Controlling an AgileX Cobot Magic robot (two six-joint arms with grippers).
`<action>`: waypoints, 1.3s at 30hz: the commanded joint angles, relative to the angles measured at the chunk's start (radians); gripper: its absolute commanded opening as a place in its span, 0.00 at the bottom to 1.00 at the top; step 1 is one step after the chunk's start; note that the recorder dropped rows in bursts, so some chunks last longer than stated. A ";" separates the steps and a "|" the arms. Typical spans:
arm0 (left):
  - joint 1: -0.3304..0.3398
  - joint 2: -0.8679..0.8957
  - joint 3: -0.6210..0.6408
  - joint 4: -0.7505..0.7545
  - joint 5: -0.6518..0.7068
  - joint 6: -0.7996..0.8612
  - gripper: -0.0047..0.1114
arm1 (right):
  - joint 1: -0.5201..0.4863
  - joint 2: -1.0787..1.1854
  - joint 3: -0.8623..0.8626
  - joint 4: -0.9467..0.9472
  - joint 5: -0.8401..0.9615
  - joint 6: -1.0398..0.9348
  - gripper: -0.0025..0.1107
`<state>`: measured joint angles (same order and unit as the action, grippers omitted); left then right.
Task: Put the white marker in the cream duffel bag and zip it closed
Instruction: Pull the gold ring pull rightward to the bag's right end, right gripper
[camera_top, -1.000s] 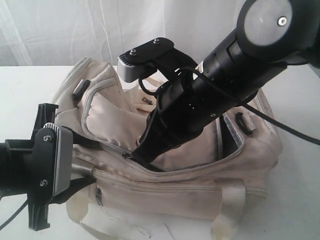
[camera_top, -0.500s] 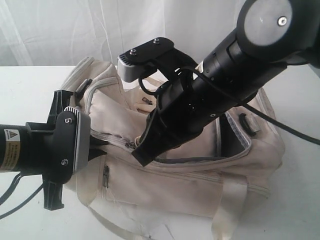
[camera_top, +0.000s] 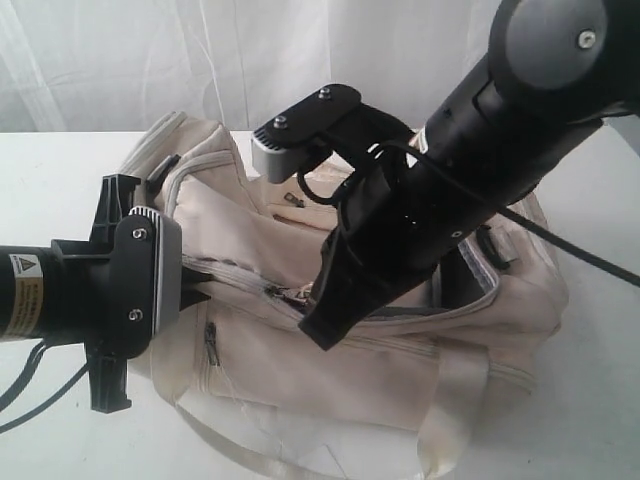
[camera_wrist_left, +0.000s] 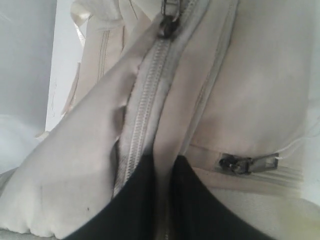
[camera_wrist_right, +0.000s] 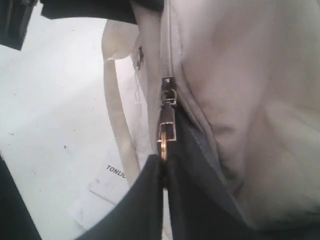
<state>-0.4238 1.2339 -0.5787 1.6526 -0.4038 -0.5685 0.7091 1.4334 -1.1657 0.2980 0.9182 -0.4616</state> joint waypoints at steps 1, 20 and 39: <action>0.001 -0.001 -0.003 -0.008 0.070 -0.025 0.04 | -0.023 -0.051 0.004 -0.122 0.072 0.069 0.02; 0.001 -0.001 -0.003 -0.031 0.106 -0.045 0.04 | -0.364 -0.144 0.004 -0.254 0.205 0.073 0.02; 0.001 -0.001 -0.003 -0.031 0.076 -0.062 0.04 | -0.510 -0.164 0.004 -0.410 0.117 0.111 0.02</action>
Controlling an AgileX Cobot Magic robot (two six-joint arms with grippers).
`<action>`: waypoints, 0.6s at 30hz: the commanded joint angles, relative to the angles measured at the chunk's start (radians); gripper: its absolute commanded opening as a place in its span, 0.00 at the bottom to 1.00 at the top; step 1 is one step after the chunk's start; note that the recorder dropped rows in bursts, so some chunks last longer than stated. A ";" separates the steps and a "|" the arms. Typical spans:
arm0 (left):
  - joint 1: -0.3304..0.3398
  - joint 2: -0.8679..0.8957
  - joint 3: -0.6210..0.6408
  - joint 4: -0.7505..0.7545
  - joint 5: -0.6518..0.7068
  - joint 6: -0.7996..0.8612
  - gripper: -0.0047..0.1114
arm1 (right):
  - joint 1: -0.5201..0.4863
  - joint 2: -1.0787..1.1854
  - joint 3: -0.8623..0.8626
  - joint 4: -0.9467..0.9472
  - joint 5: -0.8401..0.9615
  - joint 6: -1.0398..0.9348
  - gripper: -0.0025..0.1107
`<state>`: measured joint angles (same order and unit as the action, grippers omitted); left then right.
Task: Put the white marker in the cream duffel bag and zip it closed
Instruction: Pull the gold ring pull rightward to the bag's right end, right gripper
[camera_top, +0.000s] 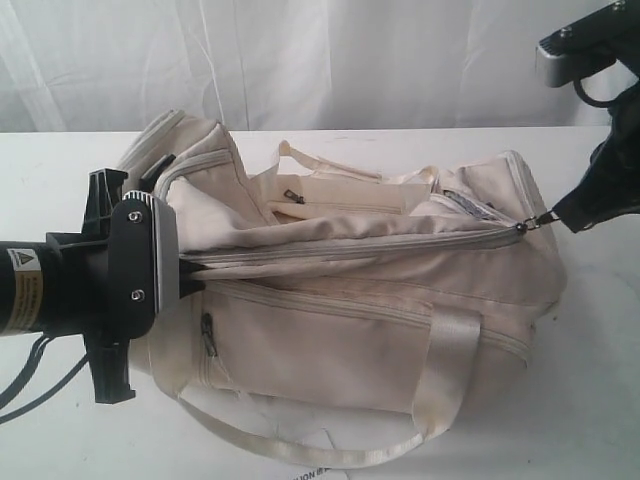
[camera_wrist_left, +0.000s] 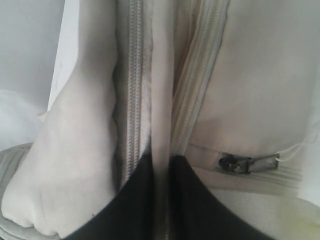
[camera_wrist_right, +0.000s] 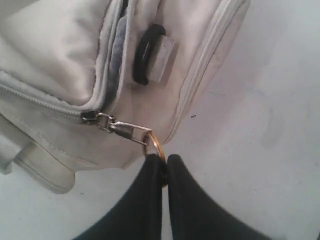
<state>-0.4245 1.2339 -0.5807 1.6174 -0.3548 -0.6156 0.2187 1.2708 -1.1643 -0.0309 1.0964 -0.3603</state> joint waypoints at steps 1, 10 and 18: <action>0.002 -0.001 -0.001 0.004 0.019 -0.015 0.04 | -0.020 0.004 0.003 -0.081 -0.072 0.009 0.02; 0.002 -0.001 -0.001 0.004 0.006 -0.017 0.04 | -0.020 0.080 0.003 -0.074 -0.126 0.007 0.02; 0.002 -0.001 -0.001 -0.026 -0.127 -0.021 0.13 | -0.020 0.079 0.003 -0.010 -0.132 -0.005 0.02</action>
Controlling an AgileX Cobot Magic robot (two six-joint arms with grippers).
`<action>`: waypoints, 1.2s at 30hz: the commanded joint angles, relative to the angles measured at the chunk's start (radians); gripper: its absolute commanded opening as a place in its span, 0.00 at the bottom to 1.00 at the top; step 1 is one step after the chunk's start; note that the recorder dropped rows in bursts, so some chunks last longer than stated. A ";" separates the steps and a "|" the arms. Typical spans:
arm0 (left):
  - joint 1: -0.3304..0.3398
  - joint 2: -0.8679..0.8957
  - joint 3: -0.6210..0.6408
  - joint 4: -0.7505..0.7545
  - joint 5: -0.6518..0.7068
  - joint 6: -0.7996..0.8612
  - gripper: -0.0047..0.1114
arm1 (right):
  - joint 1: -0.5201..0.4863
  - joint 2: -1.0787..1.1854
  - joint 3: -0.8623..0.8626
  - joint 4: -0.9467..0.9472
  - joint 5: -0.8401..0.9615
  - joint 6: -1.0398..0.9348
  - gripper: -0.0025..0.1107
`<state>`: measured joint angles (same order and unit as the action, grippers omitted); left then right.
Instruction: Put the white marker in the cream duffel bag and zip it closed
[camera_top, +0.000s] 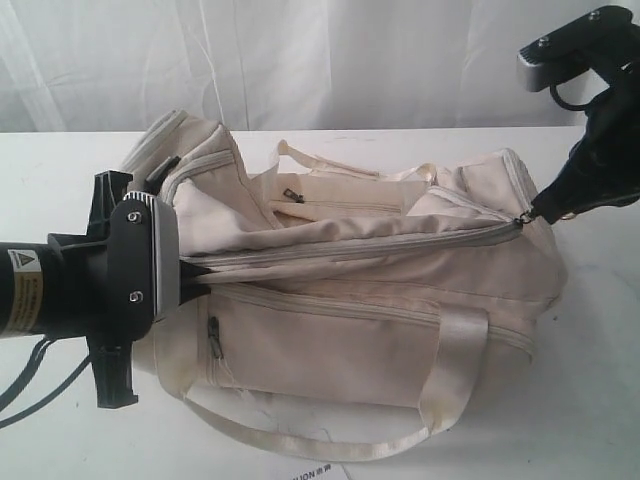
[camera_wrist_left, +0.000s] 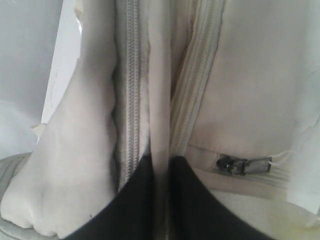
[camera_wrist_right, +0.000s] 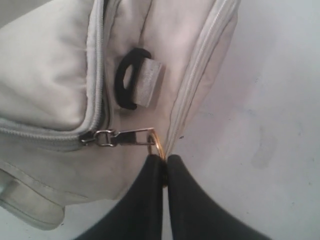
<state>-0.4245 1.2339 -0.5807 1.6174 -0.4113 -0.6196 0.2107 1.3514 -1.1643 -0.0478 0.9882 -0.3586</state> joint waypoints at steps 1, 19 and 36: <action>0.002 -0.008 -0.001 -0.046 -0.089 -0.017 0.19 | -0.012 -0.002 0.003 0.023 -0.024 -0.018 0.02; -0.087 -0.114 -0.003 -0.212 -0.104 -0.008 0.53 | -0.012 -0.002 0.003 0.137 -0.046 -0.082 0.02; -0.228 0.042 -0.205 -0.205 0.107 -0.156 0.53 | -0.012 0.000 0.003 0.176 -0.050 -0.088 0.02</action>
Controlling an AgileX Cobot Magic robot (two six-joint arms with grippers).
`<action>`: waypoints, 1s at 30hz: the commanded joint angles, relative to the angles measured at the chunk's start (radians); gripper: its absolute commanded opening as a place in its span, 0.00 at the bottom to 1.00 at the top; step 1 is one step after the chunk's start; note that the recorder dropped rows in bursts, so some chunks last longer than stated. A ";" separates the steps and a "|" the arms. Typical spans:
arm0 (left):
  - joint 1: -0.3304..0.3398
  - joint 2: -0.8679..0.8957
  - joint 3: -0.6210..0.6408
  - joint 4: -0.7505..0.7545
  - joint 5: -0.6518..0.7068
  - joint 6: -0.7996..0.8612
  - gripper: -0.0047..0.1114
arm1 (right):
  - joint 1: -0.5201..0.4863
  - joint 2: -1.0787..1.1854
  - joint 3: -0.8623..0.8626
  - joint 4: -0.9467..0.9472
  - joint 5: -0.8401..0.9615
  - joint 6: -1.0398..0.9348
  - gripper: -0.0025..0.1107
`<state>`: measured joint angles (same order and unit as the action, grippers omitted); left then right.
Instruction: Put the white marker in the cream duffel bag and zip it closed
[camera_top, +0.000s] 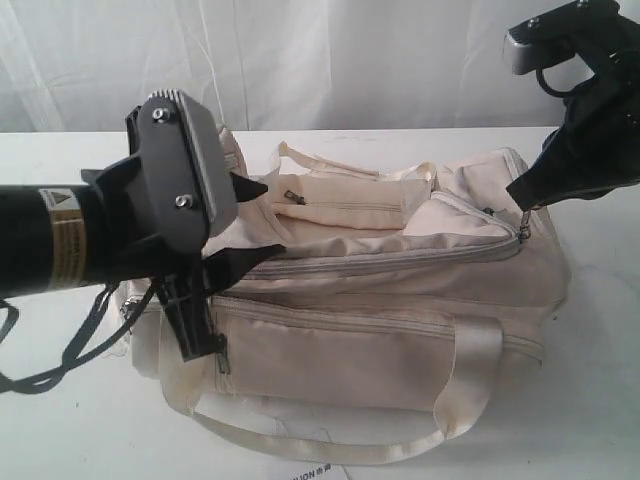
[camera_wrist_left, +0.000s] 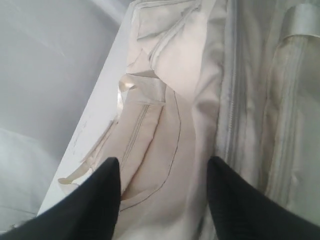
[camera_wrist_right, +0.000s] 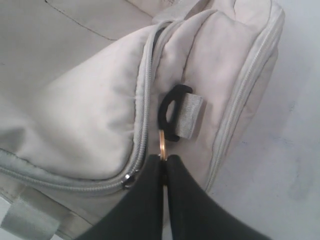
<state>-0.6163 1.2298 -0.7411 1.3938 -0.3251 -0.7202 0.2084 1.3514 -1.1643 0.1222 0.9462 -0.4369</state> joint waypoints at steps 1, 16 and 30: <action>-0.049 0.056 -0.054 0.030 0.021 -0.070 0.53 | -0.009 0.000 0.003 0.006 -0.008 -0.010 0.02; -0.217 0.151 -0.127 0.142 0.139 -0.249 0.53 | -0.009 0.000 0.003 0.016 -0.018 -0.031 0.02; -0.234 0.239 -0.176 0.151 0.138 -0.249 0.53 | -0.009 0.000 0.003 0.024 -0.029 -0.035 0.02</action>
<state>-0.8454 1.4457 -0.8913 1.5328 -0.1954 -0.9564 0.2084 1.3514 -1.1643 0.1398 0.9318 -0.4592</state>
